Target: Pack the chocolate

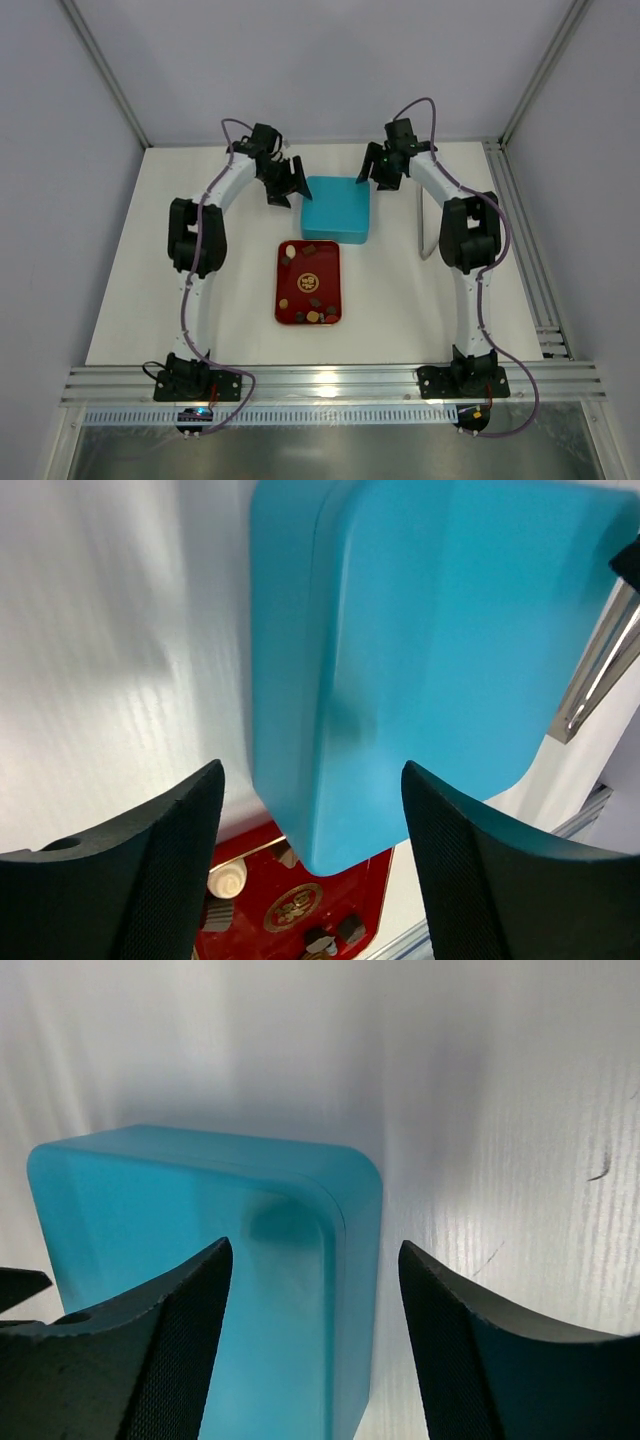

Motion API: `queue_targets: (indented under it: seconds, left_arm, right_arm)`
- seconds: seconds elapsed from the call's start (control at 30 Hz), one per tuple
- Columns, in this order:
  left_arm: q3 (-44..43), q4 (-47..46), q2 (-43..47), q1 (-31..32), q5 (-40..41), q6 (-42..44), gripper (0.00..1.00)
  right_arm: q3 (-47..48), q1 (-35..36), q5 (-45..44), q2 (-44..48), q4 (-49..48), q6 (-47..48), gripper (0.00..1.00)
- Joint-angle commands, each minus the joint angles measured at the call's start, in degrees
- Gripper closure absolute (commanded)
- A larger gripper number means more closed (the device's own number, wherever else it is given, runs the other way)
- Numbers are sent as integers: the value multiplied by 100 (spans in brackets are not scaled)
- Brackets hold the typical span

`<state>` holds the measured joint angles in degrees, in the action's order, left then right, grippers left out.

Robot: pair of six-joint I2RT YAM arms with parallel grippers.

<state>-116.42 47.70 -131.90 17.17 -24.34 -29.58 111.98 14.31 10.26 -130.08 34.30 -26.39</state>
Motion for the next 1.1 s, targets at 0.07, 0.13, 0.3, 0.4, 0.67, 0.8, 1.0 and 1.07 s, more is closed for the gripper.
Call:
queue_targets:
  seconds: [0.07,0.13,0.3,0.4,0.67,0.8,1.0,1.07]
  left_arm:
    - [-952,415,146,-231,210,181,28]
    - [-979,459,365,-258,236,216,27]
    - [-199,249,1400,-249,368,164,27]
    - [768,-146,2060,-170,491,102,27]
    - [3148,-832,4355,-3,729,216,27]
    - [3993,-1017,5312,23,790,278,26]
    - [4724,-1123,6316,32,1001,392,25]
    - [4751,-1114,6395,23,1001,366,25]
  right_arm:
    - [70,-130,-279,1019,-363,99,29]
    - [-27,-173,-323,1274,-485,82,28]
    - [-966,-174,-402,2486,-916,12,25]
    - [-1871,-174,-464,3443,-1424,-15,22]
    - [-4540,-165,-718,5807,-1962,20,21]
    - [-5545,-165,-929,7115,-1849,46,20]
    - [-6399,-156,-1219,8094,-1603,73,20]
    - [-6435,-156,-1228,8218,-1576,90,20]
